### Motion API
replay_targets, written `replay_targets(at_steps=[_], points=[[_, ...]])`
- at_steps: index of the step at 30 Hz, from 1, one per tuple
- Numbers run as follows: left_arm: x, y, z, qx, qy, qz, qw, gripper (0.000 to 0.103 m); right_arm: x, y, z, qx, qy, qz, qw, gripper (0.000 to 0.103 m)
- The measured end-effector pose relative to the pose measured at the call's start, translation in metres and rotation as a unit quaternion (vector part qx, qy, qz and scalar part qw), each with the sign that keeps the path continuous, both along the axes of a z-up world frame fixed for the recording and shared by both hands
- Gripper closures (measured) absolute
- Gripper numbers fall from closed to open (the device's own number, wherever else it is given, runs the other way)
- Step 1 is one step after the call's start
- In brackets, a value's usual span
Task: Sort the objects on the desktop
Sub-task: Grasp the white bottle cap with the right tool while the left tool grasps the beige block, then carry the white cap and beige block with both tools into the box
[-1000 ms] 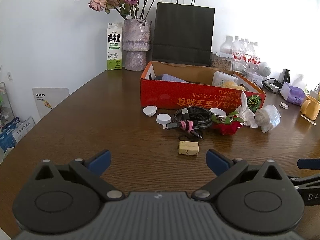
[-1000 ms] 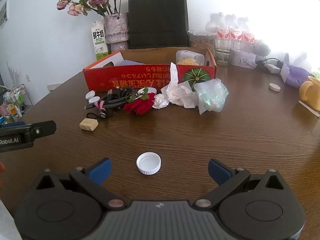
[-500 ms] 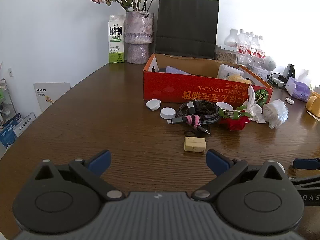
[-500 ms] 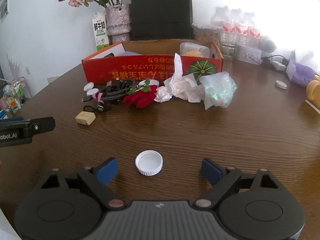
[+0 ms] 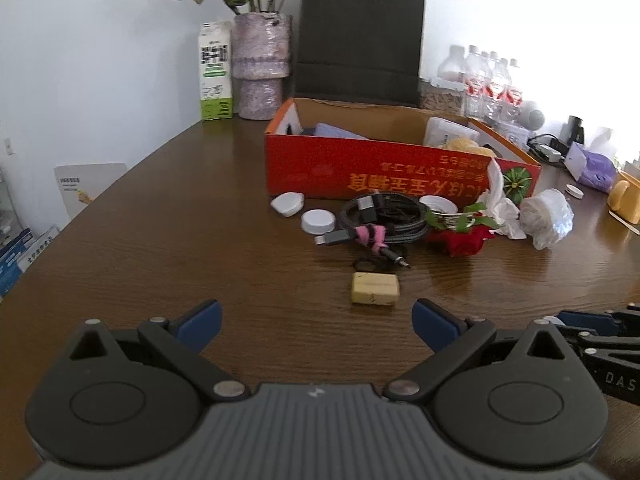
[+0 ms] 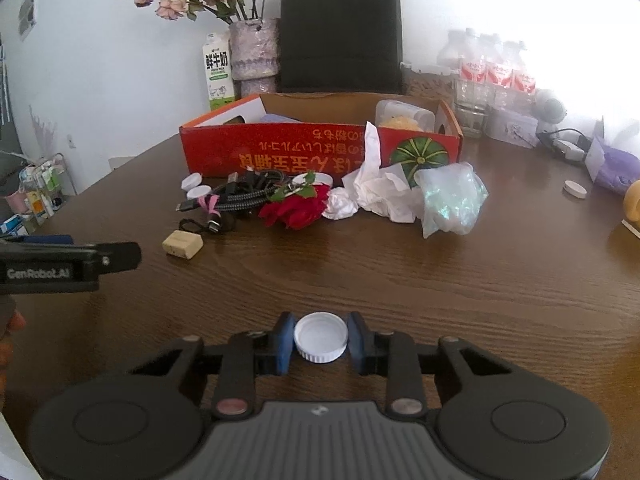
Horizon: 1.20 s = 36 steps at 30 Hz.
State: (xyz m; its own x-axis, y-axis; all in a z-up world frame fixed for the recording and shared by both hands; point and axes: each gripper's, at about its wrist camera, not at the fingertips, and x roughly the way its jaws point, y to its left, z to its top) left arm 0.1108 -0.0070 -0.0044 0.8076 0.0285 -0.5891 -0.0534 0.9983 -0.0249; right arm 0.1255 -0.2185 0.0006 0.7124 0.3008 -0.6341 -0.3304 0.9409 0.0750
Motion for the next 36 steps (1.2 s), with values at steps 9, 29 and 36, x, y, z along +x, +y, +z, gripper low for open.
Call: replay_targets(at_steps=[9,29,36], points=[[0.031,-0.023,-0.004,0.017,0.018,-0.012,0.9996,0.008,0.017,-0.007,0.007,0.012,-0.014,-0.014,1.000,0.076],[0.050,-0.034,-0.013,0.005,0.043,-0.026,0.9987,0.072,0.023,-0.006,0.002,0.019,-0.006,-0.013,1.000,0.076],[0.044,-0.030,-0.010,-0.002,0.036,-0.021,0.9991,0.072,0.021,-0.007,0.002,0.021,-0.008,-0.012,1.000,0.076]])
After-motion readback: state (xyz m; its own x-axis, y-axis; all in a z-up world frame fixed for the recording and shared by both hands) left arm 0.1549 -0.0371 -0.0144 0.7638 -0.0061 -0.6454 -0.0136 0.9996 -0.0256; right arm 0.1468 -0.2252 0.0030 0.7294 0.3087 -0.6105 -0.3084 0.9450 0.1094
